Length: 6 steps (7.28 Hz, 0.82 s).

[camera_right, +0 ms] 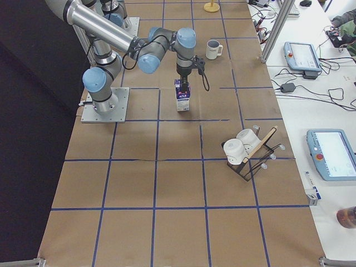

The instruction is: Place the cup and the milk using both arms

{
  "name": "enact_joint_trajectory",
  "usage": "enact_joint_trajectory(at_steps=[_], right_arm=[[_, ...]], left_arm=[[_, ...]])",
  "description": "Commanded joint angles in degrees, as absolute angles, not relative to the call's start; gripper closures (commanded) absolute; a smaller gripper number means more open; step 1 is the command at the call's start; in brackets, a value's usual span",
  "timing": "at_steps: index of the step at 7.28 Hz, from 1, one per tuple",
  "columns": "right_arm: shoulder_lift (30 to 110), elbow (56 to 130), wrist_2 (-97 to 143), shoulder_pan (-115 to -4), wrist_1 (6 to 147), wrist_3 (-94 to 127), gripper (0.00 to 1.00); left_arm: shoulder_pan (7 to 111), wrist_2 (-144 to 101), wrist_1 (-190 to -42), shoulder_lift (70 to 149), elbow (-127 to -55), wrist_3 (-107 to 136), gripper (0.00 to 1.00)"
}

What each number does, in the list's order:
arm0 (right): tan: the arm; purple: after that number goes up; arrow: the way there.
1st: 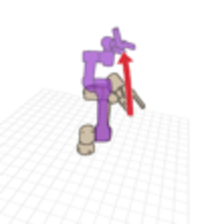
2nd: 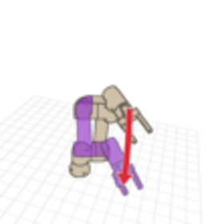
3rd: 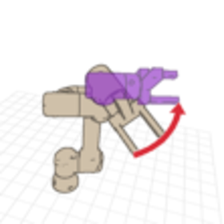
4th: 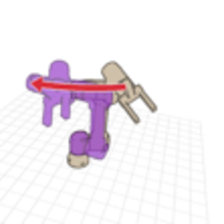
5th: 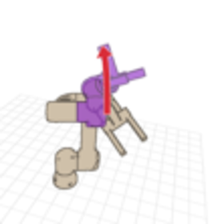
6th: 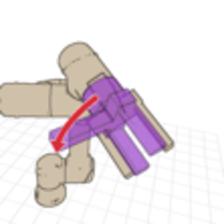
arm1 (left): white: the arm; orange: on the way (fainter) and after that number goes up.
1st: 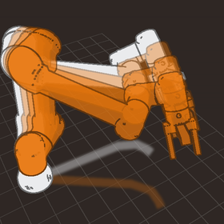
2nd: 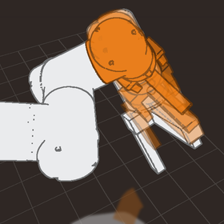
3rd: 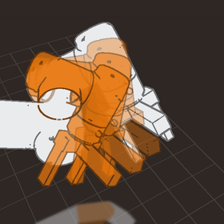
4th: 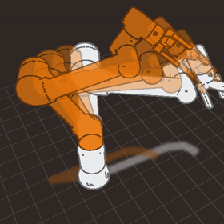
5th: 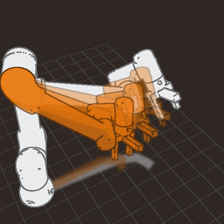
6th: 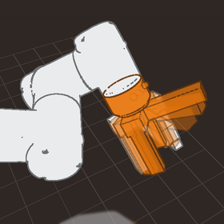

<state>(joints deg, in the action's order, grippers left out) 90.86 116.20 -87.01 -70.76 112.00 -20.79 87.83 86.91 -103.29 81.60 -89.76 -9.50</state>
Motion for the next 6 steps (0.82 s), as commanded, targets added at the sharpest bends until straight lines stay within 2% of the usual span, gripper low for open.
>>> enact_joint_trajectory(at_steps=[1, 2, 4, 6], right_arm=[[90.7, 117.24, -89.54, -70.75, 111.36, -20.83, 0.04], [90.96, 118.12, -91.39, -70.84, 111.53, -20.48, 0.1], [91.92, 117.69, -90.88, -70.93, 112.14, -20.39, 0.29], [93.69, 117.33, -90.62, -71.02, 112.5, -20.57, 0.33]], left_arm=[[87.01, 86.66, -103.36, 80.6, -89.82, -9.67, 0.0], [85.53, 86.57, -103.45, 80.16, -90.17, -9.67, 0.0], [84.55, 86.4, -103.45, 80.16, -90.18, -9.58, 0.0], [84.46, 86.48, -103.54, 80.16, -90.35, -9.67, 0.0]])
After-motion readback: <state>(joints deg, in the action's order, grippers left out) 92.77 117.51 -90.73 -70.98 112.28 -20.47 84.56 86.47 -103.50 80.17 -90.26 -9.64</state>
